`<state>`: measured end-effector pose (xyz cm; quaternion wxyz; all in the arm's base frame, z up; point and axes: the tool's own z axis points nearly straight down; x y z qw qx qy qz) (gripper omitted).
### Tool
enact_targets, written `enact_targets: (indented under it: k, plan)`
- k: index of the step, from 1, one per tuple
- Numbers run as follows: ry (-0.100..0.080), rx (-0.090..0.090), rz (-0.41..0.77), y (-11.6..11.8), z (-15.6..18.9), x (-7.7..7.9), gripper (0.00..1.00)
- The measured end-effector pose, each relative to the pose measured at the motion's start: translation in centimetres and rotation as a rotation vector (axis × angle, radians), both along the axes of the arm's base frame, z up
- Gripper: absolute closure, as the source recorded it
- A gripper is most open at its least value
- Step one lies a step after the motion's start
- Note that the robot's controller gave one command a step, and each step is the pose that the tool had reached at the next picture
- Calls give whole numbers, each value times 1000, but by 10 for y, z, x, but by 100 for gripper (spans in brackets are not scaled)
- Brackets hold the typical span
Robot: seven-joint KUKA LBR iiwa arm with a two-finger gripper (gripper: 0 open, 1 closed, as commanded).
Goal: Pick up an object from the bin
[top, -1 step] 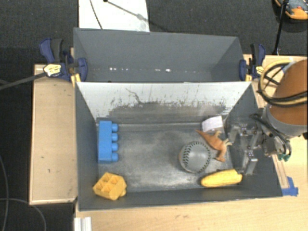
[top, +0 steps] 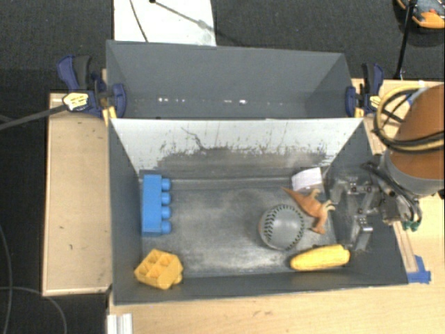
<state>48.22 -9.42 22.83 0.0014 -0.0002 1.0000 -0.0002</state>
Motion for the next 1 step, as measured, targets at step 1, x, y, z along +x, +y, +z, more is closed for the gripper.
enact_targets:
  k: [1]
  plan:
    - [-2,-1,140,3,-45,-1,0]
